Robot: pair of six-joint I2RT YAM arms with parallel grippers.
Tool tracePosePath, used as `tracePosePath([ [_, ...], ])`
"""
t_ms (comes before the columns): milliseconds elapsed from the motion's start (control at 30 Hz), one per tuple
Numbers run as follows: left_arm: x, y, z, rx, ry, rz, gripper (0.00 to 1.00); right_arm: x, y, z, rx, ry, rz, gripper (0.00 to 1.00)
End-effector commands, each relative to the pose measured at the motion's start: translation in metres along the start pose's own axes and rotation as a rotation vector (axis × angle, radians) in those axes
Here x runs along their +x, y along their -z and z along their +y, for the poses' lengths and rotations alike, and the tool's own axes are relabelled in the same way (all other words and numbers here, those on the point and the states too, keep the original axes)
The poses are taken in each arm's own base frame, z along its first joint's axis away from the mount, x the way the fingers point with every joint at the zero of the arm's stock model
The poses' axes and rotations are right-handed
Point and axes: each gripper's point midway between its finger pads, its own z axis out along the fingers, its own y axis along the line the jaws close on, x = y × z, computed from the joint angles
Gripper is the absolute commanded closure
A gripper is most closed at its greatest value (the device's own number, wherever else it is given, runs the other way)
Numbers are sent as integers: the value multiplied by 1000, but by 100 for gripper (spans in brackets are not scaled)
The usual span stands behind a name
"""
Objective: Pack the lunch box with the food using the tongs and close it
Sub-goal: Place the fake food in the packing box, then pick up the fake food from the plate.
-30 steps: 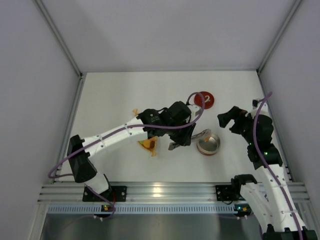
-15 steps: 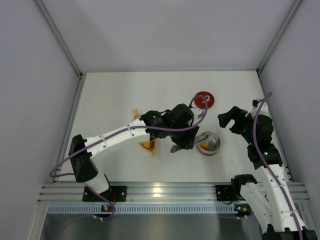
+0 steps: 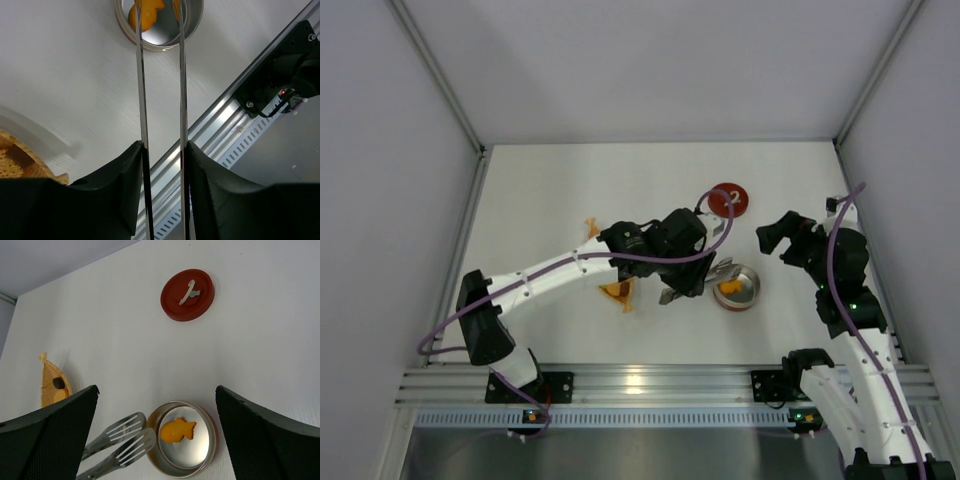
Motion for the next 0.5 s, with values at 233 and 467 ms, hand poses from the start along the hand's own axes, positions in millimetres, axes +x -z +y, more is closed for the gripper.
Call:
tracePosePath([
  [233, 1, 85, 65, -351, 92, -177, 55, -21, 7, 14, -33, 25, -47, 1],
  [467, 34, 112, 122, -546, 190, -176, 54, -15, 1, 16, -56, 7, -32, 1],
])
